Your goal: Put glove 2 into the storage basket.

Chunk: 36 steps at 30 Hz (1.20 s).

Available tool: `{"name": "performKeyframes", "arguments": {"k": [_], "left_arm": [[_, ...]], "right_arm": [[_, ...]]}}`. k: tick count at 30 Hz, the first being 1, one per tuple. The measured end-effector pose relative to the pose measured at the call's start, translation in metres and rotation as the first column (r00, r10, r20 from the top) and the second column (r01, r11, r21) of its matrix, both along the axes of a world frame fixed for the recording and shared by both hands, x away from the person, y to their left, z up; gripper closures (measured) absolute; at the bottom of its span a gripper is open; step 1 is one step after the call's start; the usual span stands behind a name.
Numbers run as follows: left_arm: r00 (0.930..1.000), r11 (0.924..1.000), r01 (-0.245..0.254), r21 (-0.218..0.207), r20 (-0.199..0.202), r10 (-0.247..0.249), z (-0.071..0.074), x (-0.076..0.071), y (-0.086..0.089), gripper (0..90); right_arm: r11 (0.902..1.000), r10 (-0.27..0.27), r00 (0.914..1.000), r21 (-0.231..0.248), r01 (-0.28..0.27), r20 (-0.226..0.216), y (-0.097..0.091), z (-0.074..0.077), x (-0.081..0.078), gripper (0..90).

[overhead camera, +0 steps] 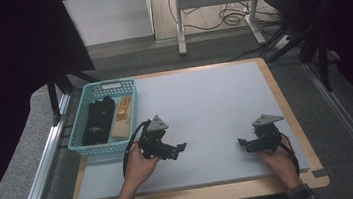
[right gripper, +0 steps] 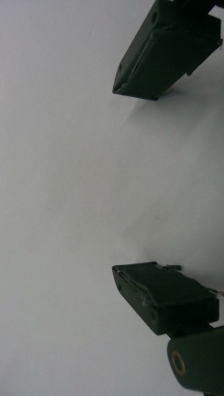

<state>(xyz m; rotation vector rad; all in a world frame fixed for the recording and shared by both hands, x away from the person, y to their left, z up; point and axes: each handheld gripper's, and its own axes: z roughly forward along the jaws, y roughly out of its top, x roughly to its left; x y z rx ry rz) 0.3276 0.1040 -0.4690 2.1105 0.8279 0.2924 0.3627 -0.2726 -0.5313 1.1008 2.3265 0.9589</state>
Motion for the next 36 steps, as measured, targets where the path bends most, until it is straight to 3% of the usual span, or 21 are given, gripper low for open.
{"name": "performKeyframes", "arguments": {"k": [26,36], "left_arm": [[0.9967,0.9971,0.069,0.033,-0.045,-0.067,-0.062,-0.010,-0.020,0.0],[0.9961,0.9944,0.067,0.082,-0.064,-0.062,-0.077,-0.014,-0.023,0.0]], "right_arm": [[1.0000,-0.001,1.0000,0.000,0.001,-0.001,0.000,0.000,0.000,11.1],[1.0000,0.000,1.0000,0.000,0.000,0.001,0.000,0.000,0.000,11.1]]}}
